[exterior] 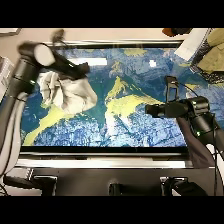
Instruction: Fold the clothes and pants, and hang the long-sleeved shirts on hangers.
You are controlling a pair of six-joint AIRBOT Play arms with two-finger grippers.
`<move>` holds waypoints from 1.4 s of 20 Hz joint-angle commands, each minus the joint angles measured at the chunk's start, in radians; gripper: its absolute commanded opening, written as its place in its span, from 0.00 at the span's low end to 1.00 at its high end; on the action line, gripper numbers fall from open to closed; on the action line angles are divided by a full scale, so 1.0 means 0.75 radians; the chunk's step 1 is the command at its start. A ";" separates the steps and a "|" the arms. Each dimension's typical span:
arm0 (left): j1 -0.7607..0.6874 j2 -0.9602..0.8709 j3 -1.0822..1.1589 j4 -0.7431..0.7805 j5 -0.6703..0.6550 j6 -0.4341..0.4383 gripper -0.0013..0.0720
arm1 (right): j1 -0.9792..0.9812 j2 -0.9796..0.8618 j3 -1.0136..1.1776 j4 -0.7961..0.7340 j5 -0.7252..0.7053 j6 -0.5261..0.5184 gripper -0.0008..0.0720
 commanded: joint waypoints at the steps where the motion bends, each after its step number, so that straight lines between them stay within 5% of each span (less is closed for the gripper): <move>1: -0.259 0.005 -0.080 -0.016 -0.056 -0.093 0.03 | 0.001 0.001 0.002 0.000 0.000 0.001 0.07; 7: -0.511 0.010 -0.087 -0.016 -0.166 -0.138 0.03 | 0.001 0.001 0.002 0.000 0.000 0.001 0.07; 13: -0.641 0.003 -0.087 -0.017 -0.053 -0.151 0.04 | 0.001 0.001 0.002 0.000 0.000 0.001 0.07; 14: -0.638 0.003 -0.086 -0.016 -0.037 -0.151 0.09 | 0.001 0.001 0.002 0.000 0.000 0.001 0.07; 16: -0.598 0.018 -0.086 -0.016 -0.079 -0.145 0.75 | 0.001 0.001 0.002 0.001 0.001 0.001 0.07; 17: -0.559 0.041 -0.086 -0.016 -0.142 -0.125 0.84 | 0.001 0.001 0.002 0.002 0.006 0.001 0.07; 21: -0.330 0.231 -0.086 0.178 -0.415 -0.009 0.84 | 0.001 0.001 0.002 0.003 0.099 0.001 0.07; 25: -0.013 0.451 -0.086 0.279 -0.455 0.049 0.84 | 0.001 0.001 0.005 0.080 0.052 0.036 0.10; 26: 0.063 0.485 -0.086 0.279 -0.456 0.057 0.84 | 0.001 0.001 0.010 0.083 0.044 0.082 0.21; 27: 0.139 0.515 -0.086 0.279 -0.460 0.069 0.84 | -0.001 0.001 0.021 0.079 0.024 0.121 0.42; 28: 0.205 0.536 -0.086 0.279 -0.464 0.095 0.84 | -0.024 0.001 0.028 0.082 0.008 0.137 0.47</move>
